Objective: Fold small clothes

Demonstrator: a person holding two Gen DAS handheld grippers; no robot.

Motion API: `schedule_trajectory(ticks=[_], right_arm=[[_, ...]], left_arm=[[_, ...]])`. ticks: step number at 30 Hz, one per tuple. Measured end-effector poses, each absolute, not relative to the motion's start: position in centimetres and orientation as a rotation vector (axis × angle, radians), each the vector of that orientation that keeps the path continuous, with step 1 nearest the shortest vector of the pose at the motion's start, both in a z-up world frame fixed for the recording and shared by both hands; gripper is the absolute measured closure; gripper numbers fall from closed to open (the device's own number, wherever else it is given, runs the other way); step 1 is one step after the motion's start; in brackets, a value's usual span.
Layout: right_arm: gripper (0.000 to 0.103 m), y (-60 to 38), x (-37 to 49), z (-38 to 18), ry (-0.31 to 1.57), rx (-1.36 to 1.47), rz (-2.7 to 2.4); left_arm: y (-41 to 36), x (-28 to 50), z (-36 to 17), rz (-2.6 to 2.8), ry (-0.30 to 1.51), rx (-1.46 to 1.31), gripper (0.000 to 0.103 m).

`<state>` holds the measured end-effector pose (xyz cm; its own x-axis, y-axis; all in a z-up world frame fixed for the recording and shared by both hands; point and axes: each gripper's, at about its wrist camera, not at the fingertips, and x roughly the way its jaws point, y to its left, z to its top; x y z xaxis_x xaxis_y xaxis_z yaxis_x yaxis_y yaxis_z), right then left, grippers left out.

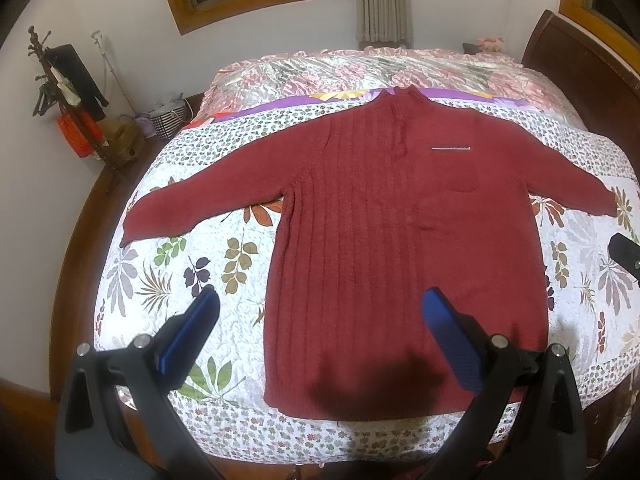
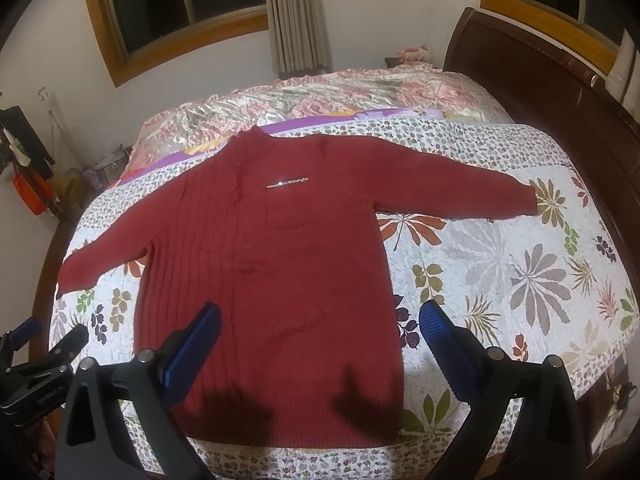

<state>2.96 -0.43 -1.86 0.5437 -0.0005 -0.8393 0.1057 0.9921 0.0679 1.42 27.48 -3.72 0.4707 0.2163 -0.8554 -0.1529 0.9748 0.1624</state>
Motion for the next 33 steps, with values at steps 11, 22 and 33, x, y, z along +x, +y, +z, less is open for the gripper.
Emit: schedule_trajectory(ticks=[11, 22, 33], right_arm=[[0.004, -0.52, 2.97, -2.33, 1.0, 0.118, -0.045], [0.004, -0.97, 2.99, -2.36, 0.993, 0.138, -0.037], [0.004, -0.83, 2.82, -2.38, 0.985, 0.105, -0.033]], left_arm=[[27.37, 1.52, -3.59, 0.239, 1.051, 0.075, 0.003], [27.26, 1.49, -3.55, 0.246, 1.055, 0.074, 0.003], [27.43, 1.24, -3.53, 0.261, 1.055, 0.07, 0.003]])
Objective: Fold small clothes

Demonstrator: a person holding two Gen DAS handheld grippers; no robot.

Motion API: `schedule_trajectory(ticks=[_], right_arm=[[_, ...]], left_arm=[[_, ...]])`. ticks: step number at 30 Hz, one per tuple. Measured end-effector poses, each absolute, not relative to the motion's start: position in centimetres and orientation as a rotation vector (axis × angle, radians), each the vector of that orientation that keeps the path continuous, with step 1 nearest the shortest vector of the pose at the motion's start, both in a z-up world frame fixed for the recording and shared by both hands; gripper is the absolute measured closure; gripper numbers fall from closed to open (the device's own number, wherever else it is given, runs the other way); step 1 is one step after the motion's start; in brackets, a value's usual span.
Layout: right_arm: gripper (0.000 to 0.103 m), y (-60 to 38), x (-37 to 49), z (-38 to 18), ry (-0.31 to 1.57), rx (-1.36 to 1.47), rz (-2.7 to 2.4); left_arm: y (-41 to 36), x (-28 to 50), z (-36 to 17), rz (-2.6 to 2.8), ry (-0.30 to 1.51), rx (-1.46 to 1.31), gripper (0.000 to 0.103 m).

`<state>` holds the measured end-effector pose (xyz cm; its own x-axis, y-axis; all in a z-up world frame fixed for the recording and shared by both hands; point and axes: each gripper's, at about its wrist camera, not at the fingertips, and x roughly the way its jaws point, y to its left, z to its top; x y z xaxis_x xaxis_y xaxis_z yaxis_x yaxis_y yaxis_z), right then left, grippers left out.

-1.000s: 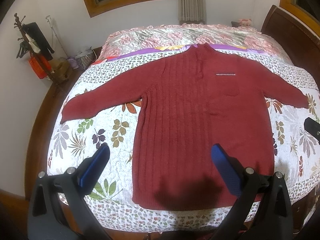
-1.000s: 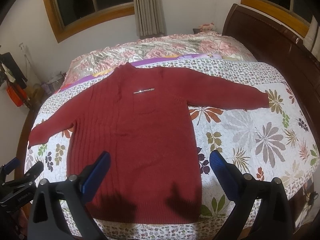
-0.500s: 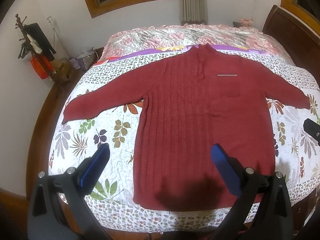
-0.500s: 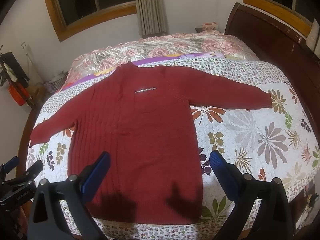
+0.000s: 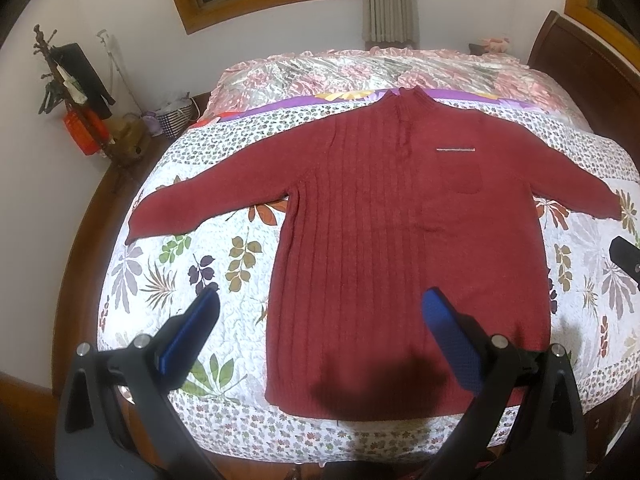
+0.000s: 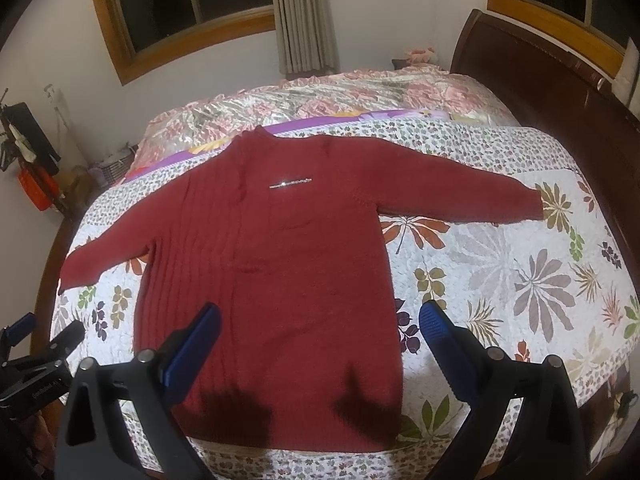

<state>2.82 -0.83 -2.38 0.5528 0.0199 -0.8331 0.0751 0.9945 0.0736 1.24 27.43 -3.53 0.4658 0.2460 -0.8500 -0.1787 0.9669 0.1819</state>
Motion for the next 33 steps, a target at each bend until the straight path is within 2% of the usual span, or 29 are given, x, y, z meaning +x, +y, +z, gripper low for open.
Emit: schedule_trajectory(ticks=[24, 29, 33], right_arm=[[0.004, -2.8, 3.0, -2.6, 0.981, 0.131, 0.011], [0.004, -9.0, 4.7, -3.6, 0.995, 0.17, -0.014], [0.004, -18.2, 7.3, -4.5, 0.988, 0.225, -0.096]], left_arm=[[25.9, 1.1, -3.2, 0.291, 1.049, 0.096, 0.003], [23.0, 3.8, -3.9, 0.282, 1.062, 0.101, 0.003], [19.1, 7.9, -4.2, 0.263, 1.045, 0.081, 0.003]])
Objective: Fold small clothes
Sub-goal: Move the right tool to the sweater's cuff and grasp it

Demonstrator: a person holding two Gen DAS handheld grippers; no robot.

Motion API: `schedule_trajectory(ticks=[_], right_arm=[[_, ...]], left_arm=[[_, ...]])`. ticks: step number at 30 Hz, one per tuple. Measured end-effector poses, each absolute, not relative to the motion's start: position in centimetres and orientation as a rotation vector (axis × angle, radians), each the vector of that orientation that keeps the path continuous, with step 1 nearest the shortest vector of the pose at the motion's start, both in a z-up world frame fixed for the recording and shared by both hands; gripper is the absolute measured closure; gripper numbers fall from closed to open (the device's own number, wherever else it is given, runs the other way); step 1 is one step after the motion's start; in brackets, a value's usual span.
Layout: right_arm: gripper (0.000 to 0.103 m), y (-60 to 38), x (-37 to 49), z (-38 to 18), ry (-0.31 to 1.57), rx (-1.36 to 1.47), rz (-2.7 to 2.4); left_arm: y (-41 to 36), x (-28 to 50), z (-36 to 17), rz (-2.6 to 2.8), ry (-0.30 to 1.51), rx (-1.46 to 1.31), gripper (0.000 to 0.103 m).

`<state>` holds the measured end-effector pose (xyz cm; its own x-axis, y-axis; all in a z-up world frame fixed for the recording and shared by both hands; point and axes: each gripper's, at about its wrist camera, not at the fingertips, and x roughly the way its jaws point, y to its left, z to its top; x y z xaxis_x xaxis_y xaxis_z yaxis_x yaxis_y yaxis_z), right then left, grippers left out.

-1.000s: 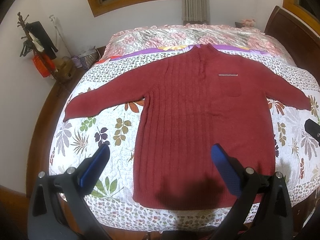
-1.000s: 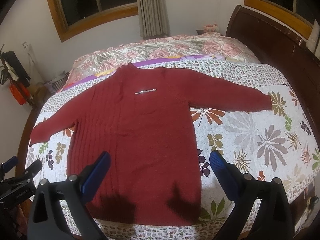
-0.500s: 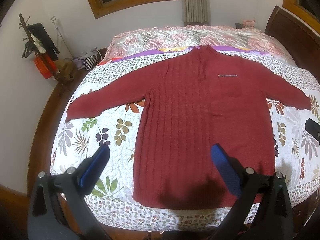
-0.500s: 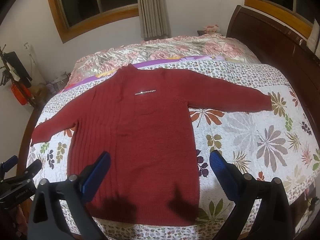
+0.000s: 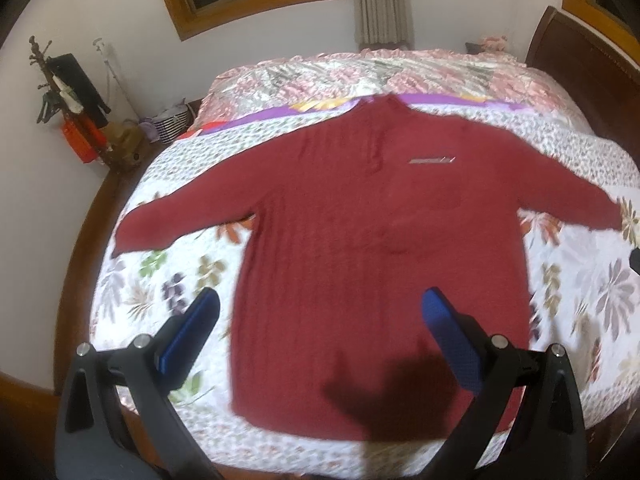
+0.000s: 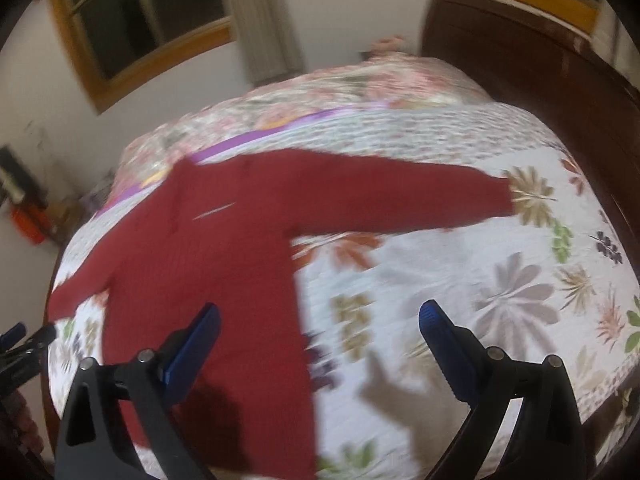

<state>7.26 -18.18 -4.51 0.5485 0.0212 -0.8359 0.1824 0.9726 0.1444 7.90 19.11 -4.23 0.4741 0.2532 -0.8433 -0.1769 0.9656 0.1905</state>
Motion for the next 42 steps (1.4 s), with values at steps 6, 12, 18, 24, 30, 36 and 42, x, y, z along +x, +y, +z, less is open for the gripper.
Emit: schedule_trajectory(ticks=[6, 12, 18, 24, 30, 36, 42], right_arm=[[0.004, -33.5, 12.9, -7.2, 0.965, 0.181, -0.211], [0.004, -42.4, 18.8, -13.4, 1.08, 0.084, -0.256], [0.004, -48.5, 22.2, -18.6, 1.146, 0.145, -0.222], [0.004, -50.1, 23.4, -21.3, 1.177, 0.147, -0.204], [0.004, -50.3, 23.6, -22.1, 1.166, 0.155, -0.189], [0.004, -49.0, 23.8, -20.2, 1.126, 0.147, -0.157], [0.004, -47.8, 23.5, -18.1, 1.104, 0.117, -0.142]], left_arm=[[10.4, 14.0, -4.8, 0.228, 0.984, 0.133, 0.003], [2.9, 19.1, -6.8, 0.188, 0.968, 0.145, 0.003], [-1.5, 22.8, -9.7, 0.188, 0.999, 0.159, 0.003], [-2.9, 24.2, -10.5, 0.189, 1.004, 0.163, 0.003], [-3.3, 24.3, -10.2, 0.196, 0.993, 0.168, 0.003], [-3.1, 23.6, -8.9, 0.203, 0.964, 0.166, 0.003], [-3.1, 22.8, -7.5, 0.198, 0.935, 0.167, 0.003]])
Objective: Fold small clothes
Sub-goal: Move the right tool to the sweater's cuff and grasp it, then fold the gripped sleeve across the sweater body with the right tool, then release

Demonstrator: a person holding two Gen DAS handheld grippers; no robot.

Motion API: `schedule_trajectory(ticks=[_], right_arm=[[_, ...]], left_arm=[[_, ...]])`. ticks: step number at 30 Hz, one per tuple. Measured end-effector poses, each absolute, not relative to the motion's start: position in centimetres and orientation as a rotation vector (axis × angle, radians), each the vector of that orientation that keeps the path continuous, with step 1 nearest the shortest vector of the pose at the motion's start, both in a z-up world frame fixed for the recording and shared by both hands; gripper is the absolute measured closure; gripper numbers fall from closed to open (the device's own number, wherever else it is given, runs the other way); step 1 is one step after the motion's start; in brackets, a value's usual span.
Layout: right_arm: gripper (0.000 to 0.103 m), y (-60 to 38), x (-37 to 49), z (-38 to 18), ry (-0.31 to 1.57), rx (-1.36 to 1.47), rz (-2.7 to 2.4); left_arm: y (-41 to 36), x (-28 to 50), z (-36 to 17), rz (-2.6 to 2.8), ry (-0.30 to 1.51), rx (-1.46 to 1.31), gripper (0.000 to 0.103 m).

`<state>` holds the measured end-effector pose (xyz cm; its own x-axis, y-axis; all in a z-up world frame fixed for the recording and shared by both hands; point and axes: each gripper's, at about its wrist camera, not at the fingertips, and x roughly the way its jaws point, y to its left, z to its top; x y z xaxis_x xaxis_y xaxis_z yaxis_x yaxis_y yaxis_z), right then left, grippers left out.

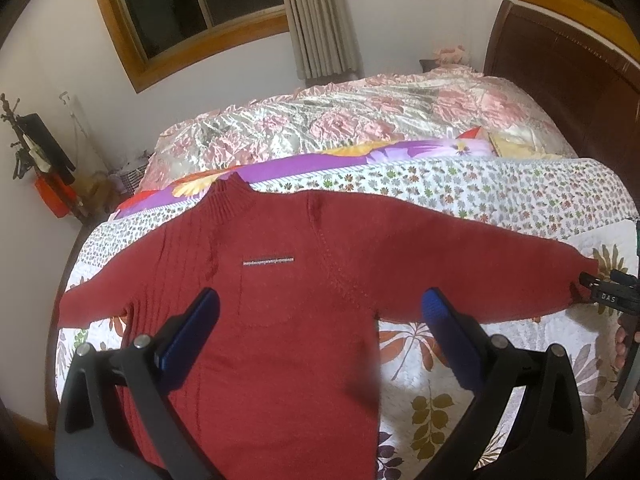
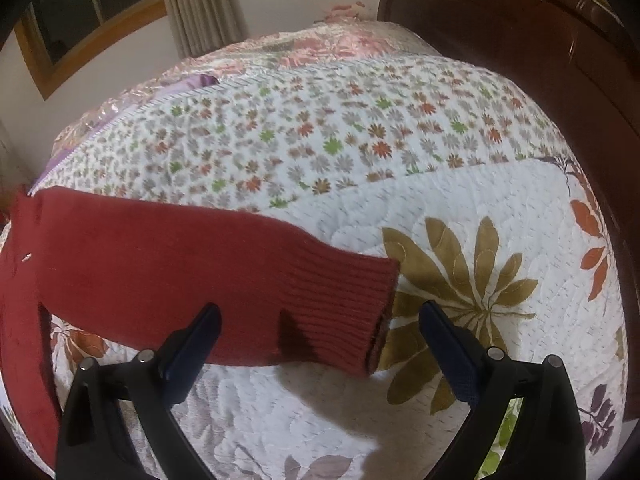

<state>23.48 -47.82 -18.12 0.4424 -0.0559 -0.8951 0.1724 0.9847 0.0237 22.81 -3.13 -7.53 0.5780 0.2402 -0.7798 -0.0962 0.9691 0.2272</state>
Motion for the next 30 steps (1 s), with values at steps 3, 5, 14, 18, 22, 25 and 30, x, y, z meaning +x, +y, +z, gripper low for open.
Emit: schedule_trajectory(ticks=[3, 5, 14, 18, 22, 25, 30], right_arm=[[0.004, -47.9, 23.5, -18.6, 1.115, 0.118, -0.146], [0.004, -48.1, 24.1, -19.4, 1.126, 0.121, -0.154], [0.004, -50.6, 24.3, -22.2, 1.188, 0.137, -0.208], [0.006, -51.4, 24.6, -22.9, 1.176, 0.152, -0.207], [0.049, -51.1, 25.6, -22.0, 1.143, 0.091, -0.201], [0.092, -51.0, 26.2, -20.8, 1.143, 0.144, -0.106], [0.094, -50.2, 25.9, -17.7, 1.104, 0.168, -0.014]], left_arm=[[-3.0, 22.6, -7.1, 0.197, 0.925, 0.165, 0.003], [-2.9, 22.4, -6.9, 0.197, 0.922, 0.164, 0.003], [-1.7, 23.1, -8.2, 0.223, 0.948, 0.154, 0.003], [-1.5, 23.5, -8.8, 0.231, 0.957, 0.158, 0.003], [-1.5, 23.8, -9.2, 0.23, 0.963, 0.167, 0.003], [-1.4, 24.0, -9.4, 0.229, 0.967, 0.167, 0.003], [-1.2, 24.3, -9.5, 0.226, 0.968, 0.166, 0.003]])
